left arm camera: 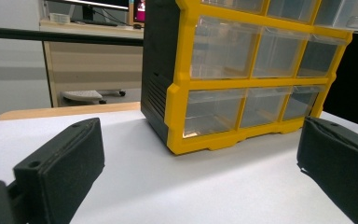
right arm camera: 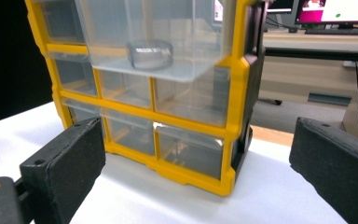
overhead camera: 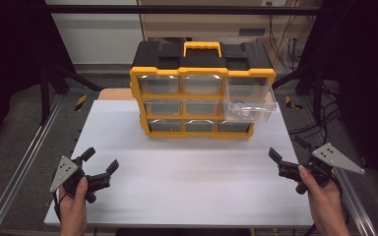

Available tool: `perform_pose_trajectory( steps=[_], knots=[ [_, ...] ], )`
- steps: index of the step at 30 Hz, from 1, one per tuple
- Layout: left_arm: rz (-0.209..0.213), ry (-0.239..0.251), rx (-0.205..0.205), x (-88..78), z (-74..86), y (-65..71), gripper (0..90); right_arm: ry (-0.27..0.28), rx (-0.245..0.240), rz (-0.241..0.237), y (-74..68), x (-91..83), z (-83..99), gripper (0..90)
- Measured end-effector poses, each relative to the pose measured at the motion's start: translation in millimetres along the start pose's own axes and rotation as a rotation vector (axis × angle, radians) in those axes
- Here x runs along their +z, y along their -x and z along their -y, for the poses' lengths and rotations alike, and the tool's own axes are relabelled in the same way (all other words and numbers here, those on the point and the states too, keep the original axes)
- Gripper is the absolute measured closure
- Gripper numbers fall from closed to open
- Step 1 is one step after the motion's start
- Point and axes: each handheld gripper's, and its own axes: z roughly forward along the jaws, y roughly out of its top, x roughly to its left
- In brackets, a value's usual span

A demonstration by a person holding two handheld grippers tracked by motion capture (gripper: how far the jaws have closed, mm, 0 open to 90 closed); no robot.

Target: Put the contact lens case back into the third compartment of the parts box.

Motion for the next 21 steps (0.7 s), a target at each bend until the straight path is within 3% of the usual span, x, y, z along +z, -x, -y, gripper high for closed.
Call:
perform_pose_trajectory(
  steps=[9,14,21],
  knots=[
    [-0.006,-0.015,-0.009,-4.1,0.7,-2.2,1.3,-0.019,0.023,0.009,4.1,1.3,19.1,3.8],
    [-0.030,-0.025,0.000,-10.2,1.1,-1.3,2.2,-0.024,0.030,0.008,2.0,2.5,30.9,3.8],
    [-0.023,-0.046,0.029,-16.3,1.7,4.2,0.9,-0.034,0.036,0.014,0.1,4.9,46.2,3.7]
  ],
)
